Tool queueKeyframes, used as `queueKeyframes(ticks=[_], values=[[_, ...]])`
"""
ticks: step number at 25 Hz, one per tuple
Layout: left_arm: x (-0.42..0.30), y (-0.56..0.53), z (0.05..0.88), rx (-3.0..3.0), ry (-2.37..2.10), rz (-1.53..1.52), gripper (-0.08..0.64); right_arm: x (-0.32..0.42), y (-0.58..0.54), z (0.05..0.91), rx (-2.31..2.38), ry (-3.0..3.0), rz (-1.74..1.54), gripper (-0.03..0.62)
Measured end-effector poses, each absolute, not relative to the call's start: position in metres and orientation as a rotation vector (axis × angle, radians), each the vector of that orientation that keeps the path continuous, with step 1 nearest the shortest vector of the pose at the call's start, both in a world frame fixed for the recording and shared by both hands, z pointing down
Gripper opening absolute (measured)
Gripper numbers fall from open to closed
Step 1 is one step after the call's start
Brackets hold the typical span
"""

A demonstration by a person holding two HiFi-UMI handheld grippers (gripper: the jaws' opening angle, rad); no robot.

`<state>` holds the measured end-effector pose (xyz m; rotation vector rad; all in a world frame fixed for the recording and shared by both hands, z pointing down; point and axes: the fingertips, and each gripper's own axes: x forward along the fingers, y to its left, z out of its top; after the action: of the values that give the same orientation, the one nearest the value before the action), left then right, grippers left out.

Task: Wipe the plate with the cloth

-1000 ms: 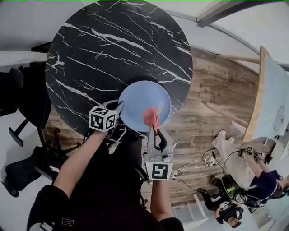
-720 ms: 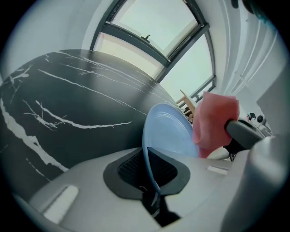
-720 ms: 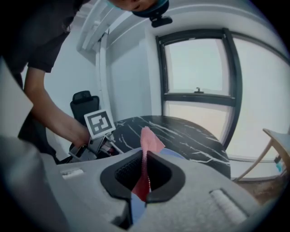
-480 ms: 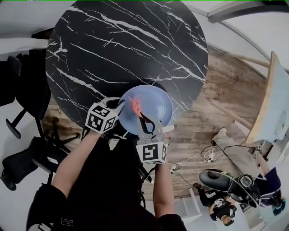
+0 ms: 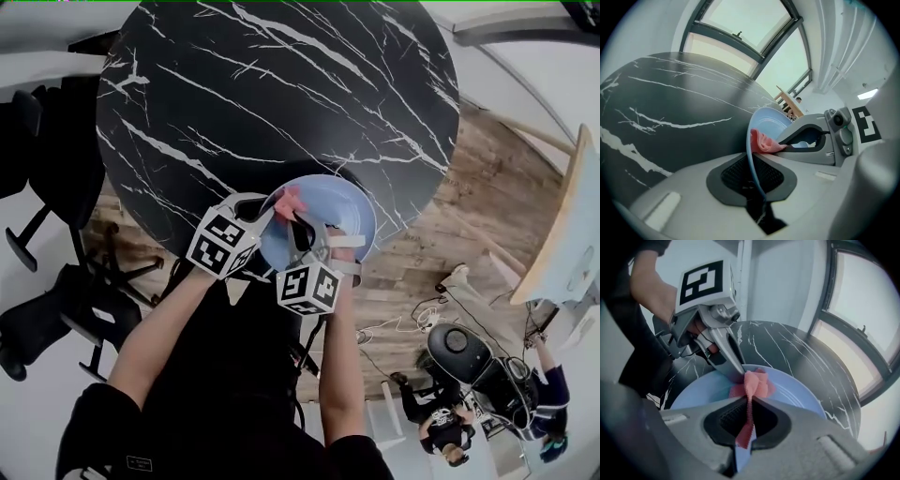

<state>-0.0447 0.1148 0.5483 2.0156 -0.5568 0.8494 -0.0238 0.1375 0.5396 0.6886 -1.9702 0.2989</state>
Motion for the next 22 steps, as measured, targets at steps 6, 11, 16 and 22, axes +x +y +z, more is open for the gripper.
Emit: queueKeyframes(ticks=[6,11,16,22], values=[[-0.04,0.117,0.548,2.016,-0.514,0.846,0.031,-0.039,0.116,0.542,0.66,-1.981,0.196,0.014],[-0.04,0.116,0.548,2.005,-0.521,0.856,0.028,-0.042,0.105,0.543,0.669,-1.986,0.201,0.014],[-0.039,0.118,0.549,2.011,-0.513,0.865,0.029,-0.031,0.097,0.543,0.79,-1.964,0.278,0.014],[-0.04,0.118,0.549,2.004,-0.521,0.859,0.029,-0.009,0.081,0.538,0.921,-1.879,0.32,0.014]])
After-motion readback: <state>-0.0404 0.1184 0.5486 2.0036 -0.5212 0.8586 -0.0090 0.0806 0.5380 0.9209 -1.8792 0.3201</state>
